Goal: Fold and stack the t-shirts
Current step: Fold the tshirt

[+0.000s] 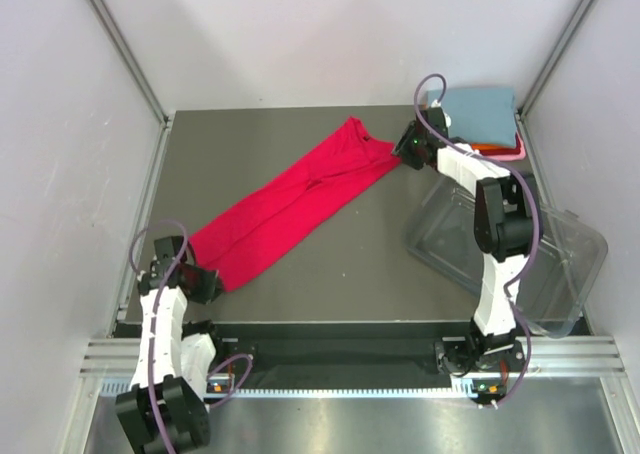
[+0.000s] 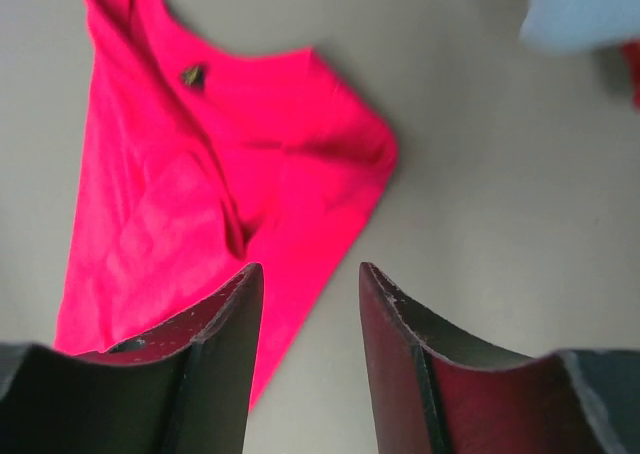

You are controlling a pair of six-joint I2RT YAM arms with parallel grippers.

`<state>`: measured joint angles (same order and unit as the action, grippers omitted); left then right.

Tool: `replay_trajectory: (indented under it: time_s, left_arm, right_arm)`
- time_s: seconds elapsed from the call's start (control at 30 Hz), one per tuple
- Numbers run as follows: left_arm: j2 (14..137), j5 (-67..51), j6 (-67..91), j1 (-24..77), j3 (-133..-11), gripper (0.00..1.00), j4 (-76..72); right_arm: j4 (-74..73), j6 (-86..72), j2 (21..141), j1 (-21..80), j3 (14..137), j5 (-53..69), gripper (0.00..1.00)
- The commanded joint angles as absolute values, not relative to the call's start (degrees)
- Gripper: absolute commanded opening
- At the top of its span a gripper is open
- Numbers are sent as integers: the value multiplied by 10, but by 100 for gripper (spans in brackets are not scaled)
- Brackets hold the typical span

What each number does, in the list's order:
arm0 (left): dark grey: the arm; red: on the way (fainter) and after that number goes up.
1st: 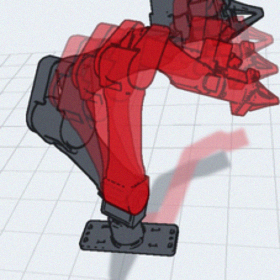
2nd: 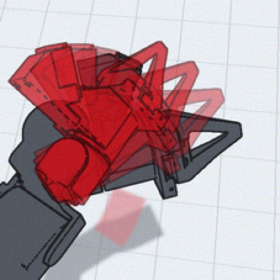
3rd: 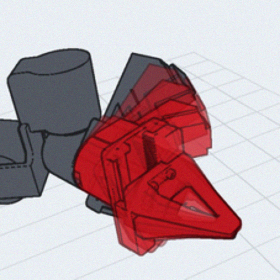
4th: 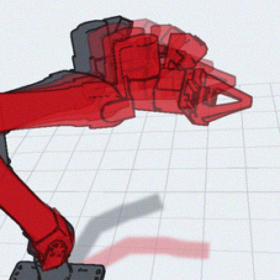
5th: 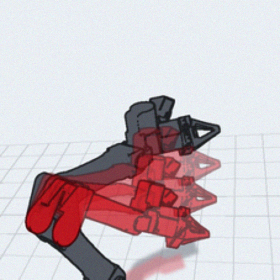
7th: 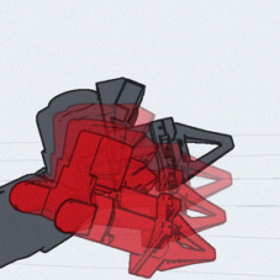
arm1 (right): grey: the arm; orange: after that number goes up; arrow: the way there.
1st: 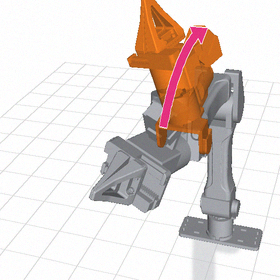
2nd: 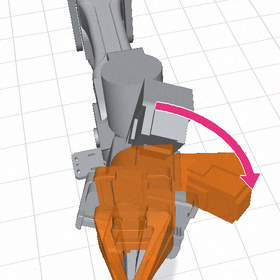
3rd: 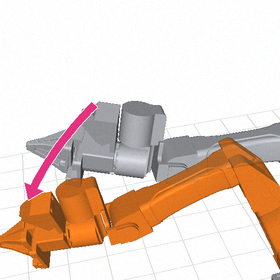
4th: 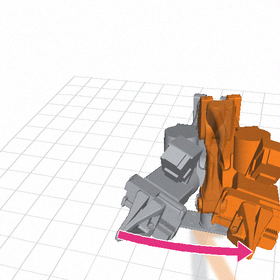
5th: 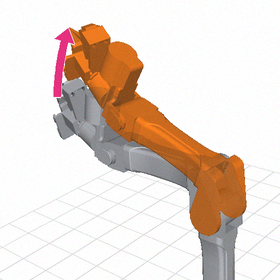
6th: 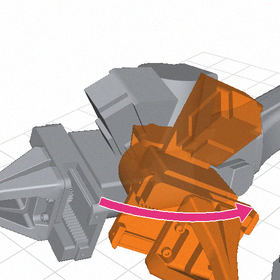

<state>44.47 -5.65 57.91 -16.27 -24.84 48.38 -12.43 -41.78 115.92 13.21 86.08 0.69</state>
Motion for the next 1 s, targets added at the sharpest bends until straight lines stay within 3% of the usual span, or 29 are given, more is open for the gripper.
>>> replay_trajectory:
  time_s: [0.0, 0.5, 0.97]
  left_arm:
    - [441, -17, 587, -153, -320, 17, 543]
    - [500, -76, 603, -144, -379, 17, 445]
    - [620, -83, 499, -142, -463, 18, 340]
  right_arm:
    - [-150, -411, 1179, 121, 910, -28, 43]
    - [-136, -407, 1228, 105, 939, -19, 42]
    - [-157, -404, 1273, 108, 976, -25, 39]
